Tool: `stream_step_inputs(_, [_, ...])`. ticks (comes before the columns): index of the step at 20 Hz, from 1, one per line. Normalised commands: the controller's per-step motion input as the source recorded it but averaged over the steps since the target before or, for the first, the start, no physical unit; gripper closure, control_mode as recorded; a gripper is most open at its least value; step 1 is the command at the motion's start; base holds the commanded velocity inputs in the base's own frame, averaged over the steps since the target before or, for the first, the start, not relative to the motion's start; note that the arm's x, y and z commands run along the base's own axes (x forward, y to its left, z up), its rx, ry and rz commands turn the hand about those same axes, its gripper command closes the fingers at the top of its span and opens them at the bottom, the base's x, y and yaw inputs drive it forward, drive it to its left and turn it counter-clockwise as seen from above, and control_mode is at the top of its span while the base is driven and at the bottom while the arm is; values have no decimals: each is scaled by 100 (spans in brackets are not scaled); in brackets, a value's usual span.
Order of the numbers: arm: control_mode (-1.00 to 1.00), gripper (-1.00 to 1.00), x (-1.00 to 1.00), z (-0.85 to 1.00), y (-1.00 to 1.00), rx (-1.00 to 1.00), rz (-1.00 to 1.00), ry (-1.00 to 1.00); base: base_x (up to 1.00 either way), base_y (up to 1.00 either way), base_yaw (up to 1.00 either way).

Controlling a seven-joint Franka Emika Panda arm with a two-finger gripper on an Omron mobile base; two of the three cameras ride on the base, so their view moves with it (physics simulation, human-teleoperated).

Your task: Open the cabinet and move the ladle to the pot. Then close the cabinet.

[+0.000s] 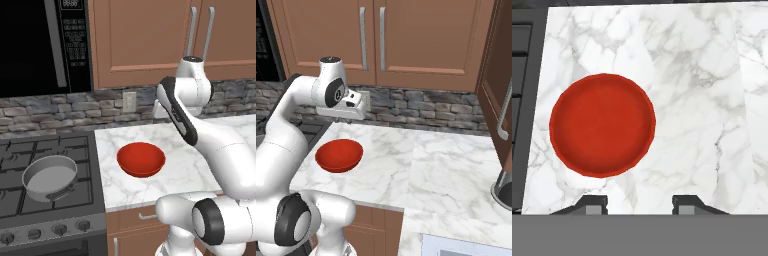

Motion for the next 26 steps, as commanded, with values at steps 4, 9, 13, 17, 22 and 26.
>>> stream_step_inputs(4, [-100, -100, -18, 0, 0, 0, 0, -2, 0, 0, 0])
stream_step_inputs(9, [-100, -100, -41, 23, 0, -2, 0, -28, 0, 0, 0])
stream_step_inputs(13, [-100, -100, -27, 56, 0, -3, 0, -30, 0, 0, 0])
stream_step_inputs(17, [-100, -100, -15, 59, -1, -2, 0, -24, 0, 0, 0])
stream_step_inputs(22, [-100, -100, -1, 53, -9, 0, 0, -13, 0, 0, 0])
stream_step_inputs(26, [-100, -100, 0, 54, -6, 0, 0, -18, 0, 0, 0])
